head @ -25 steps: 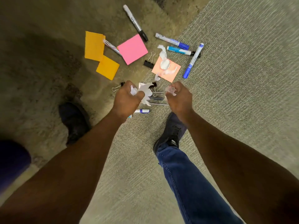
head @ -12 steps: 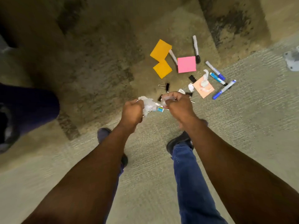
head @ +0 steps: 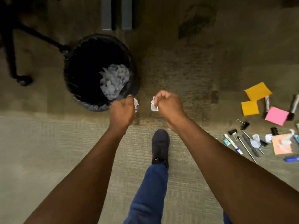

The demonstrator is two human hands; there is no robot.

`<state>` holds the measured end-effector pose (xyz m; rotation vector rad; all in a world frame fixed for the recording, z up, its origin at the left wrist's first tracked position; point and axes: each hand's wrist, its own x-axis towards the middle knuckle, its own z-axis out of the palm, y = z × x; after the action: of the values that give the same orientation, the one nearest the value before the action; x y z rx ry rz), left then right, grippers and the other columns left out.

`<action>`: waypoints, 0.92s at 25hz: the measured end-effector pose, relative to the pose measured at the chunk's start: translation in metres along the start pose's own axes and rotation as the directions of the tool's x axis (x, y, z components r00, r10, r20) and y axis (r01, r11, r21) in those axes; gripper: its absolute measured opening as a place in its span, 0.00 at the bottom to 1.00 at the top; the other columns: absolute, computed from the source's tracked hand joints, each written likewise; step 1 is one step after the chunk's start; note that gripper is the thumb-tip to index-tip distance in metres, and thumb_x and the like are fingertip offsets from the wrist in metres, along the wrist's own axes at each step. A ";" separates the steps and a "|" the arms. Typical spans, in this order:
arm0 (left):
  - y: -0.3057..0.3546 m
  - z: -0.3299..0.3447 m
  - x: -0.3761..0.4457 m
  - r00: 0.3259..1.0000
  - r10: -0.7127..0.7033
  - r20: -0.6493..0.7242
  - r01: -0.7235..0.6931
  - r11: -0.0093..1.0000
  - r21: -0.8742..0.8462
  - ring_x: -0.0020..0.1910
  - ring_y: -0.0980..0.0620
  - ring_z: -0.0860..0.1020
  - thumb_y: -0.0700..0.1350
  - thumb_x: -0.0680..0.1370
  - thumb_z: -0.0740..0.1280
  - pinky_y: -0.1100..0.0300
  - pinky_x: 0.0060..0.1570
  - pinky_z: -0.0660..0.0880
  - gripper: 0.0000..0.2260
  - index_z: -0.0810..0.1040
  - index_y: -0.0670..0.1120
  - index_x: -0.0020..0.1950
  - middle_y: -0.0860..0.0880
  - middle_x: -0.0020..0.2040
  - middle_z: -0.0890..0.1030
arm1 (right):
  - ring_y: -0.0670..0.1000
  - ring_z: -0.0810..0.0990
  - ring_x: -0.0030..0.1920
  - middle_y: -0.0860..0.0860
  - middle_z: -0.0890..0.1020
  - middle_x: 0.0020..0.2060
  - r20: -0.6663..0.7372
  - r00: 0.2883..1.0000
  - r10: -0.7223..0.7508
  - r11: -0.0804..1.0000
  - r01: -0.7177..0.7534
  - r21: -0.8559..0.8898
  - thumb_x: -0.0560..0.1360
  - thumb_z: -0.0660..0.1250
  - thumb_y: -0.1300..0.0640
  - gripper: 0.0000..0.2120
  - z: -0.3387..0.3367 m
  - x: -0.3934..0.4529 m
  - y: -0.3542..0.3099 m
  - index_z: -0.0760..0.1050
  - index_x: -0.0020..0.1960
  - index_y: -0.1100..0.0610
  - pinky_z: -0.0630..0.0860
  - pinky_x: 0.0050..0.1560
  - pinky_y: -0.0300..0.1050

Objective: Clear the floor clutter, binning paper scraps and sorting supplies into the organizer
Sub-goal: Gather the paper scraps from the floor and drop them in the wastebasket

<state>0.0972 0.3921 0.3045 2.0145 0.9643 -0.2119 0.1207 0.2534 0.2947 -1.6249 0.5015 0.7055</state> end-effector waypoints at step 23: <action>-0.048 -0.030 0.082 0.910 0.413 0.038 -0.367 0.760 0.537 0.76 0.47 0.57 0.54 0.83 0.44 0.47 0.75 0.50 0.25 0.60 0.44 0.76 0.44 0.76 0.62 | 0.58 0.58 0.76 0.56 0.60 0.76 0.308 0.788 -0.533 0.263 0.500 -0.825 0.80 0.57 0.54 0.25 0.089 0.062 -0.034 0.59 0.75 0.56 0.61 0.72 0.53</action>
<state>0.1135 0.4755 0.2531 2.7134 0.5319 -0.1782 0.1738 0.3504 0.2690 -2.6150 -0.5622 0.4031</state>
